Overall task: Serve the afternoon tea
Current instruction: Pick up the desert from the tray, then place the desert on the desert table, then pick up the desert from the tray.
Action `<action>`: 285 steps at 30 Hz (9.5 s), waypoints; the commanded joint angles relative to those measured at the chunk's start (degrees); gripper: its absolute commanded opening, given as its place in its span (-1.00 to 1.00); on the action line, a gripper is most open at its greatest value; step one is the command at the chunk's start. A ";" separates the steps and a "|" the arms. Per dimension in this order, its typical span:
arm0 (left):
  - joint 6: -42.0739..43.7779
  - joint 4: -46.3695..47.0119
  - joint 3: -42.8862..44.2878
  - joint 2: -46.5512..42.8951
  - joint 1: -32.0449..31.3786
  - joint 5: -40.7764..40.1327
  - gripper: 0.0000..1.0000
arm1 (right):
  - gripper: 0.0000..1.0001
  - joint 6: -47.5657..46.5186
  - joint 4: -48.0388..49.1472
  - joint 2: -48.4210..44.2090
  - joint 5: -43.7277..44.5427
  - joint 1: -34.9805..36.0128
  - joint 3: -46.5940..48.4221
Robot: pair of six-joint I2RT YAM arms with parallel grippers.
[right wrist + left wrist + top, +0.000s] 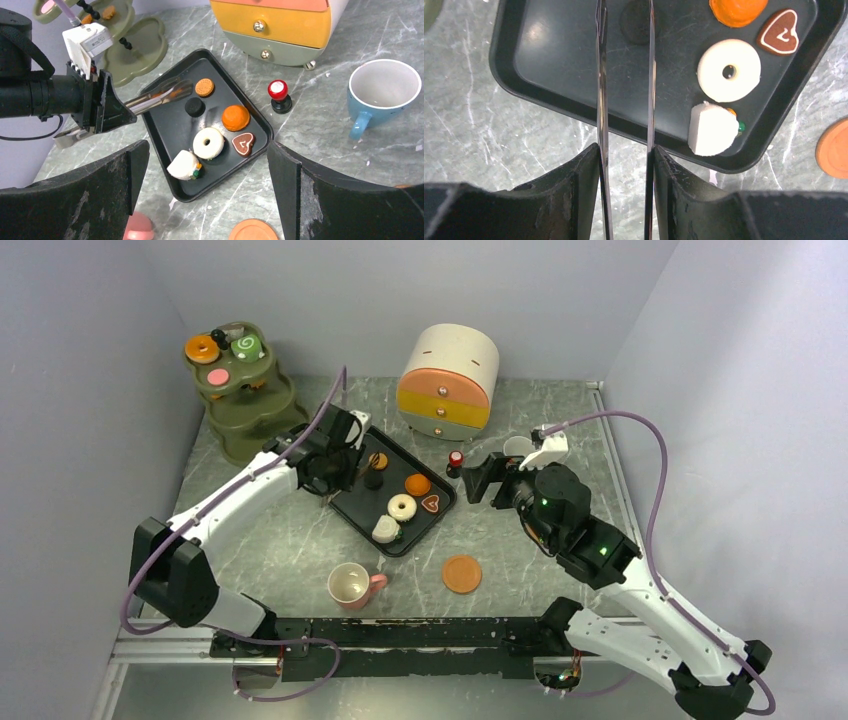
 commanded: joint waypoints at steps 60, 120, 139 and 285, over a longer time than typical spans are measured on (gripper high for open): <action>-0.52 5.15 -6.61 0.96 -3.74 -1.00 -0.15 | 0.83 3.31 0.32 -2.84 -0.79 -0.27 -1.60; -1.46 6.60 3.93 -9.57 19.80 -16.71 -0.27 | 0.85 0.94 2.29 -3.32 -4.07 -0.26 -2.70; -2.13 11.44 3.22 -6.92 28.26 -18.81 -0.27 | 0.85 1.47 3.00 -2.77 -5.27 -0.25 -2.70; -2.77 9.05 1.23 9.28 -6.43 -9.76 -0.06 | 0.85 -0.22 0.48 -3.76 -1.08 -0.26 -1.51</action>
